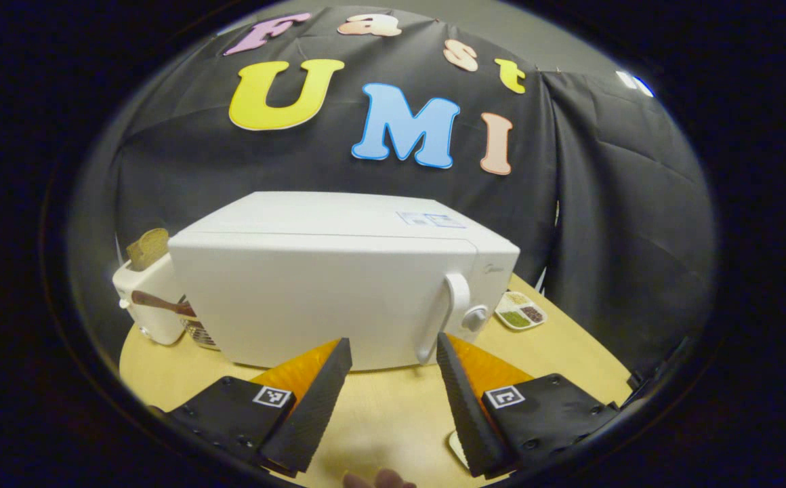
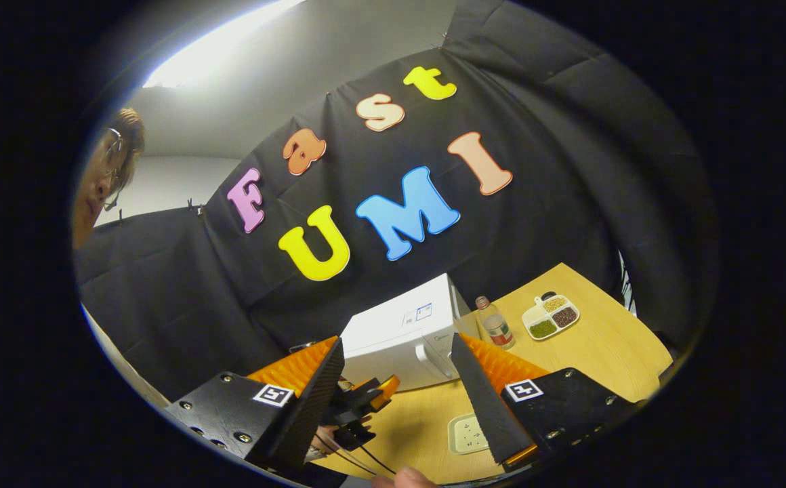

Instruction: Open the microwave oven with the left hand, put the food in, and close the microwave oven.

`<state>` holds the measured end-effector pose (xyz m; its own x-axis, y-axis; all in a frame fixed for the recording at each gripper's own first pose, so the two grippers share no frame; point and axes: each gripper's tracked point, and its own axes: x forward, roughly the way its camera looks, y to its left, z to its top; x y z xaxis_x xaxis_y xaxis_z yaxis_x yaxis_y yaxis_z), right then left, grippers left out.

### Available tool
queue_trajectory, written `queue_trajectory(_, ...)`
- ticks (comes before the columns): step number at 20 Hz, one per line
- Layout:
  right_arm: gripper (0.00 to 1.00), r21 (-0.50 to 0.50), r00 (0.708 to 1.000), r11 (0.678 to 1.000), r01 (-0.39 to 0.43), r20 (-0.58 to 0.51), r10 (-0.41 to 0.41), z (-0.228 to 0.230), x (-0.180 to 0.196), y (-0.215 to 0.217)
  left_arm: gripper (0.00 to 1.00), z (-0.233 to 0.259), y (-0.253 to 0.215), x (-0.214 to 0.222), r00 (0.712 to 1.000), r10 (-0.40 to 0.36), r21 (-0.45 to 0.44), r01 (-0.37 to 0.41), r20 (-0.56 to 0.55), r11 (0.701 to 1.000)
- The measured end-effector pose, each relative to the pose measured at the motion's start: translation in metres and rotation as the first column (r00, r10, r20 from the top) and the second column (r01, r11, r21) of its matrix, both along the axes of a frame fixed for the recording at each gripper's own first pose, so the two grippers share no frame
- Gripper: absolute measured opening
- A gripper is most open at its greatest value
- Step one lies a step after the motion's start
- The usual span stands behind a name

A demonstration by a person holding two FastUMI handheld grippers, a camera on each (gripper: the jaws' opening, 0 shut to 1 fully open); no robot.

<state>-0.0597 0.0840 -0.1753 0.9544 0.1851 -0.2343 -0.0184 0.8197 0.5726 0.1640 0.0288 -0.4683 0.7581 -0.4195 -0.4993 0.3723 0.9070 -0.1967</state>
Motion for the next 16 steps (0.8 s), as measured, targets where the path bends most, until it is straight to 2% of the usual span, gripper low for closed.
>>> queue_trajectory(2, 0.98, 0.011, 1.0, 1.0, 0.002, -0.031, -0.002, 0.002, -0.004, -0.014, 0.93, 0.05, 0.009, -0.028, 1.0, 0.031, -0.028, -0.031, 0.001, 0.999)
queue_trajectory(4, 0.97, 0.017, 1.0, 1.0, 0.005, -0.029, -0.005, 0.015, -0.003, -0.032, 0.83, 0.113, 0.019, -0.051, 0.996, 0.09, -0.074, -0.088, 0.029, 0.993)
queue_trajectory(5, 0.97, 0.009, 1.0, 1.0, 0.011, -0.018, -0.011, 0.025, -0.001, -0.043, 0.93, 0.145, 0.024, -0.06, 0.99, 0.129, -0.092, -0.123, 0.052, 0.988)
queue_trajectory(6, 0.97, 0.0, 1.0, 1.0, 0.007, -0.018, -0.007, 0.03, -0.003, -0.05, 0.88, 0.177, 0.03, -0.069, 0.983, 0.167, -0.105, -0.159, 0.076, 0.982)
queue_trajectory(7, 0.97, -0.009, 1.0, 1.0, -0.01, -0.008, 0.01, 0.042, -0.006, -0.052, 0.88, 0.208, 0.032, -0.082, 0.975, 0.201, -0.122, -0.189, 0.095, 0.974)
queue_trajectory(8, 0.97, -0.036, 1.0, 0.999, -0.025, 0.013, 0.025, 0.054, -0.007, -0.055, 0.87, 0.241, 0.033, -0.095, 0.966, 0.227, -0.147, -0.208, 0.122, 0.967)
queue_trajectory(10, 0.97, -0.156, 0.998, 0.988, -0.019, 0.06, 0.029, 0.072, -0.008, -0.067, 0.87, 0.298, 0.029, -0.128, 0.95, 0.26, -0.162, -0.233, 0.172, 0.959)
queue_trajectory(12, 0.98, -0.297, 0.995, 0.955, 0.009, 0.094, 0.02, 0.086, -0.008, -0.071, 0.87, 0.354, 0.03, -0.158, 0.925, 0.277, -0.131, -0.25, 0.261, 0.959)
queue_trajectory(14, 0.98, -0.404, 0.993, 0.914, 0.023, 0.118, 0.027, 0.099, -0.002, -0.058, 0.87, 0.397, 0.034, -0.185, 0.888, 0.293, -0.095, -0.277, 0.355, 0.956)
queue_trajectory(16, 0.98, -0.508, 0.991, 0.859, 0.056, 0.136, 0.016, 0.108, 0.0, -0.048, 0.87, 0.423, 0.036, -0.212, 0.854, 0.296, -0.063, -0.299, 0.428, 0.952)
